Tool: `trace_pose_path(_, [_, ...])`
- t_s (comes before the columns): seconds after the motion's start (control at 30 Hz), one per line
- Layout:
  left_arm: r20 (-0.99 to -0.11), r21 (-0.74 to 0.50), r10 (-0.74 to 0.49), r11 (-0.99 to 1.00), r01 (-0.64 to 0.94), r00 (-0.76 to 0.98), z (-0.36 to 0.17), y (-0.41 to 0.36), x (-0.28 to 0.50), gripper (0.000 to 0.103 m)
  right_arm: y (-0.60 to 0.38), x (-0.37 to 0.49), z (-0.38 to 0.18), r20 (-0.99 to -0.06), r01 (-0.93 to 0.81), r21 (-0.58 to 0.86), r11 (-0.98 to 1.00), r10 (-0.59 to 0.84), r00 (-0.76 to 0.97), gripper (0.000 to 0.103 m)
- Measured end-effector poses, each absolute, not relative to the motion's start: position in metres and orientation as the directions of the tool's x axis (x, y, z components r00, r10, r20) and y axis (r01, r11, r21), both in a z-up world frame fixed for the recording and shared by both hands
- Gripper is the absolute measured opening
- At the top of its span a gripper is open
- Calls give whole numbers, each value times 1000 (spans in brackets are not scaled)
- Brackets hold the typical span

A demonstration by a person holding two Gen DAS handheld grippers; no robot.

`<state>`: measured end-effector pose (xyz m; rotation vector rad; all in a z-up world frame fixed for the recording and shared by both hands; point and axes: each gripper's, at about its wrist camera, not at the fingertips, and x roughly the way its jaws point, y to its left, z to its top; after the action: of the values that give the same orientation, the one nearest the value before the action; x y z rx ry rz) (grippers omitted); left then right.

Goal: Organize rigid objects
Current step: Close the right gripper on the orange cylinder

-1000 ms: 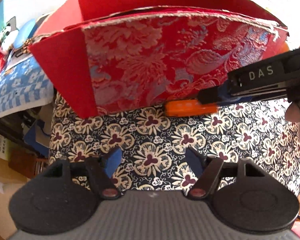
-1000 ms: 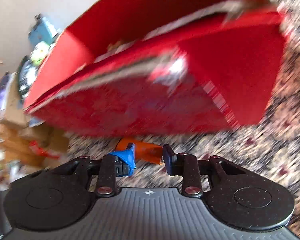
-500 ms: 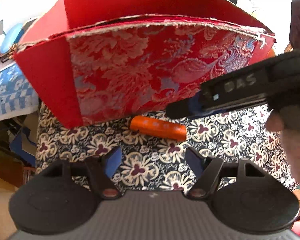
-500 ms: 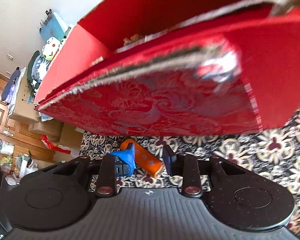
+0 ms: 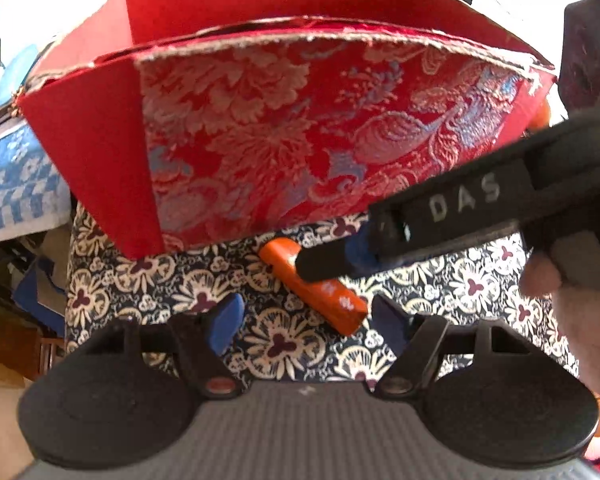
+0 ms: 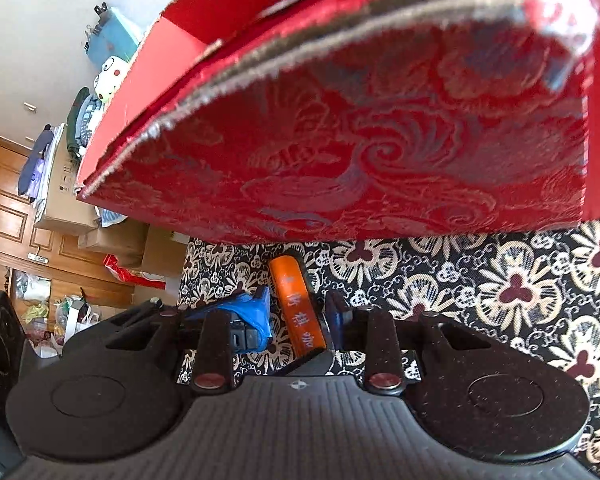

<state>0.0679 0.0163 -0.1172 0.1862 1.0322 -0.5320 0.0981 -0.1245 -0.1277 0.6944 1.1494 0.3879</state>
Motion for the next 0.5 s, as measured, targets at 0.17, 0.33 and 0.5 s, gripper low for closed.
trace_pose_path(0.17, [-847,-99,-338,859,502,411,-120,10,73,69,-118,100,-127,-688,39,679,733,618,380,13])
trace_pose_path(0.33, [-840,-71,-334,849,523,428,-119,1,72,48,-122,98,-130,-676,50,694,718,627,387,12])
trace_pose_path(0.5, [-835,-32,-321,839,543,447,-119,-7,69,40,-129,97,-132,-669,49,700,712,630,394,12])
